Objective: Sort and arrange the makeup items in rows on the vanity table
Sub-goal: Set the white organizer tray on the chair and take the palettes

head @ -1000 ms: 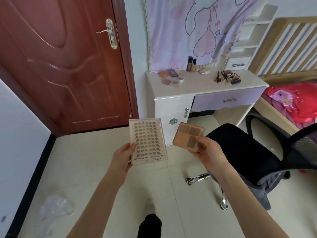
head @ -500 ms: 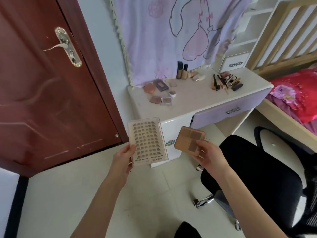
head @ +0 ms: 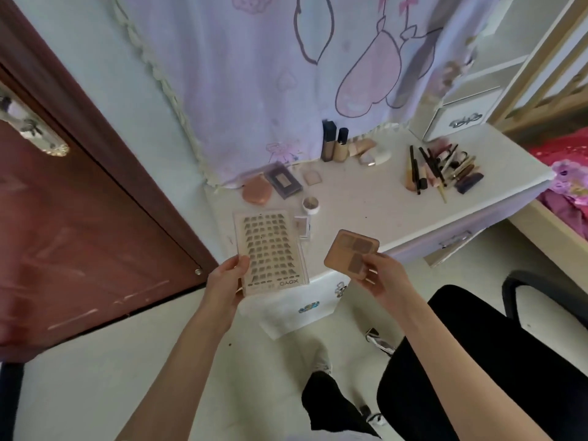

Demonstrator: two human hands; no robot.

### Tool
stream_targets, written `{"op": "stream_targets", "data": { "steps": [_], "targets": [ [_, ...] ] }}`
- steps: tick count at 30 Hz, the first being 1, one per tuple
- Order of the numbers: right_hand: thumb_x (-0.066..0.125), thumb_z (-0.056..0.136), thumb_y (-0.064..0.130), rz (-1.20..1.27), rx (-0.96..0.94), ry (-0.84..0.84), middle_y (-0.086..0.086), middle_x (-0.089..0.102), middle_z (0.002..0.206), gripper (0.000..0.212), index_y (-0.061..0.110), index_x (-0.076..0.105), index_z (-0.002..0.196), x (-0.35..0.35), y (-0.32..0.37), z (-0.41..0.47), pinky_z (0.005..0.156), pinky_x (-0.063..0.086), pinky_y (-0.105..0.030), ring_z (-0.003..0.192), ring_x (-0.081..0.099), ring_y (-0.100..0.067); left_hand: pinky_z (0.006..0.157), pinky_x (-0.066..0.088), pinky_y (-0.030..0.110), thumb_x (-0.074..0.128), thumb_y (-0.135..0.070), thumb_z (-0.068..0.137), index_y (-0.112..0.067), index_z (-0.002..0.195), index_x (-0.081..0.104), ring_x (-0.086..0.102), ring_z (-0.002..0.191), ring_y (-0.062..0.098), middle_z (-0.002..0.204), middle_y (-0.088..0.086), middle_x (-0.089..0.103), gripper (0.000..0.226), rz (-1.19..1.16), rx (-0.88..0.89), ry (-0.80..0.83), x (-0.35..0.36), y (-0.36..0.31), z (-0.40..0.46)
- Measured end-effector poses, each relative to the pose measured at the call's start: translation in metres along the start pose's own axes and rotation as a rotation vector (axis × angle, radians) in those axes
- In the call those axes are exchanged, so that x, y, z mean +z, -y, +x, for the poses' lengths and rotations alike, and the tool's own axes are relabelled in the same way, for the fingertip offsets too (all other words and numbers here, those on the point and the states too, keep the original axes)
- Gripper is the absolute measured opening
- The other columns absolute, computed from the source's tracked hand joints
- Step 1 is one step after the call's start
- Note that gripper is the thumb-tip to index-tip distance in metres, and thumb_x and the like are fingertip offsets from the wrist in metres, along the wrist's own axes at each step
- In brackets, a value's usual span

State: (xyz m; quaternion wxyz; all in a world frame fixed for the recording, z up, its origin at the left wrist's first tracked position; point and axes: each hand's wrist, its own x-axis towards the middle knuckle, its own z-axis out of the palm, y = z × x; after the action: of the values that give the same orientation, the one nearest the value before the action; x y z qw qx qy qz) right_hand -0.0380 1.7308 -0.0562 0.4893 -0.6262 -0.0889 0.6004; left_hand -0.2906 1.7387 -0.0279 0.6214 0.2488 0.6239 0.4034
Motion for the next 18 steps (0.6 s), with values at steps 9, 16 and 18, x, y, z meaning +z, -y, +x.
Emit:
{"op": "stream_targets", "data": {
  "steps": [9,16,18],
  "targets": [
    [0.049,0.088,-0.007,-0.081,0.142,-0.037,-0.017,0.059,0.091,0.022,-0.005,0.055,0.11,0.019,0.02,0.093,0.066,0.051,-0.033,0.074,0.056,-0.023,0.065,0.05,0.026,0.051,-0.017,0.095,-0.015,0.104,0.064,0.066,0.078,0.012,0.09,-0.003,0.071,0.017,-0.003,-0.093,0.005,0.03,-0.023,0.077],
    [0.054,0.087,-0.003,-0.275,0.146,-0.142,-0.013,0.06,0.088,0.018,-0.001,0.059,0.104,0.038,0.013,0.132,0.059,0.047,-0.025,0.068,0.055,-0.019,0.067,0.049,0.026,0.049,-0.017,0.095,-0.013,0.111,0.062,0.065,0.081,0.013,0.094,0.0,0.07,0.021,0.027,-0.133,0.037,0.03,-0.041,0.125],
    [0.057,0.085,-0.001,-0.385,0.124,-0.189,-0.011,0.06,0.078,0.016,-0.002,0.063,0.1,0.041,0.009,0.137,0.056,0.041,-0.026,0.064,0.052,-0.02,0.067,0.049,0.026,0.049,-0.018,0.095,-0.012,0.112,0.062,0.065,0.083,0.014,0.096,0.0,0.07,0.022,0.048,-0.135,0.056,0.03,-0.046,0.136]
  ]
}}
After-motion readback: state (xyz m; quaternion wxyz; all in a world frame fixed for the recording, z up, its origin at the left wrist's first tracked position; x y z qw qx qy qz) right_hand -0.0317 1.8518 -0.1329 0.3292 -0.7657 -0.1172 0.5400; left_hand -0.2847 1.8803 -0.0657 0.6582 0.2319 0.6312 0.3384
